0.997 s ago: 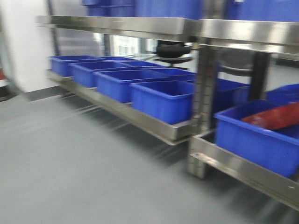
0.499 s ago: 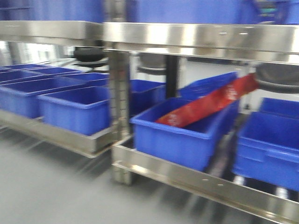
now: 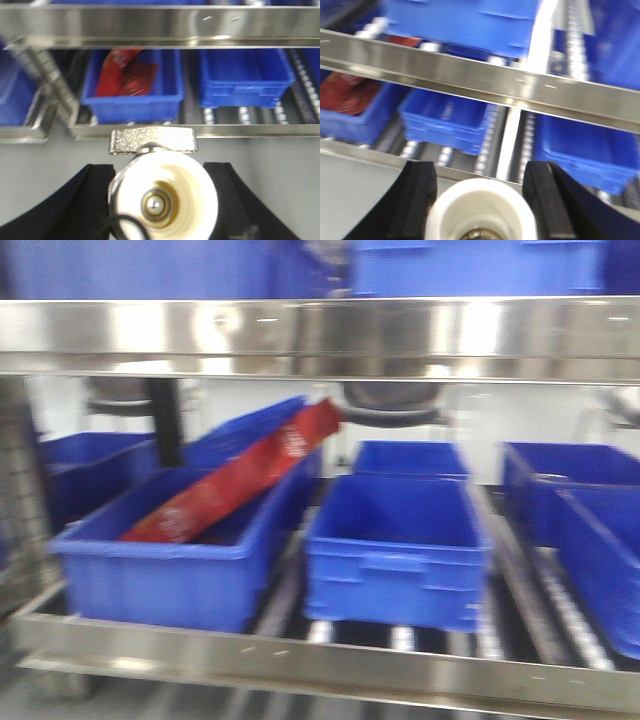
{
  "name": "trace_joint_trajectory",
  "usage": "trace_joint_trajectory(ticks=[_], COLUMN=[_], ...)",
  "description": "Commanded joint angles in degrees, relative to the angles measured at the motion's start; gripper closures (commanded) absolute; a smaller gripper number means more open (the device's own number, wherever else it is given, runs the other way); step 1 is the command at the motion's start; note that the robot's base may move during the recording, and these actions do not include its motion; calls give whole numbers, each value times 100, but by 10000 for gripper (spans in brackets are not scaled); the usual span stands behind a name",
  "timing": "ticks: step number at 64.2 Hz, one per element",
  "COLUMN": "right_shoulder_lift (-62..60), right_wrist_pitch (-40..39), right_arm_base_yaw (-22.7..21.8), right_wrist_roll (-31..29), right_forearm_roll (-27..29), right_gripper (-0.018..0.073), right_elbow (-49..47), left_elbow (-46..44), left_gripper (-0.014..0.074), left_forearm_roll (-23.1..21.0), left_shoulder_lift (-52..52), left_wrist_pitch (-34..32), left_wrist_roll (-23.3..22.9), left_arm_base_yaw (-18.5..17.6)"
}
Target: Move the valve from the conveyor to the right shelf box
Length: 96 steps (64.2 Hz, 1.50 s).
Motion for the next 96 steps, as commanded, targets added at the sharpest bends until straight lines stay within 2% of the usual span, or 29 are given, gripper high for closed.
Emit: trace_joint_trajectory(ticks=[1,96], right_shoulder_lift=[-59,-59], right_wrist_pitch=[-353,-353], right_arm_base_yaw=[4,4], right_wrist_roll=[-24,-24], right_forearm_roll=[-13,-13], right_gripper=[713,713], right_elbow=[-107,-107], left_elbow=[-63,-63], left_gripper=[708,708], left_forearm_roll=[-29,-29], left_shoulder_lift=[-64,-64], left_wrist_pitch=[-241,-241], left_wrist_roll=[-31,-31], left_arm_base_yaw=[-35,-35])
